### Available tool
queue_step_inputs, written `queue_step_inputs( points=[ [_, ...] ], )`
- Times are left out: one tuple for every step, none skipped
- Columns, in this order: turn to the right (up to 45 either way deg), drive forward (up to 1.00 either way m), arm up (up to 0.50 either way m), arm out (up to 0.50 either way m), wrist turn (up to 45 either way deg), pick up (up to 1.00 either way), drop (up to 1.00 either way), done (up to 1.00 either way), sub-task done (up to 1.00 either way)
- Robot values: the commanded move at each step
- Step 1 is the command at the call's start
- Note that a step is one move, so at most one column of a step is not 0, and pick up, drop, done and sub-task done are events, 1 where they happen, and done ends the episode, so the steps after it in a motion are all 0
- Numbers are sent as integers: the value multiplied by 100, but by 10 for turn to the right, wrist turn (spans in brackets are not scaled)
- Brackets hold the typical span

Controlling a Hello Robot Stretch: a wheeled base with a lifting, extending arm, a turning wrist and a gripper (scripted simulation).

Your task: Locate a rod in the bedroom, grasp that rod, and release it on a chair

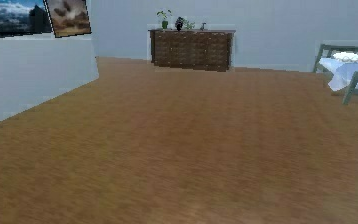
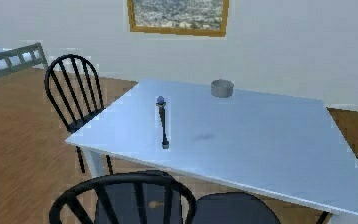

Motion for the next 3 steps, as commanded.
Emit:
queue_step_inputs(
  points=[
    [0,0,50,0,0,0,0,0,0],
    [0,0,38,0,0,0,0,0,0],
    [0,0,0,50,0,0,0,0,0]
  ],
)
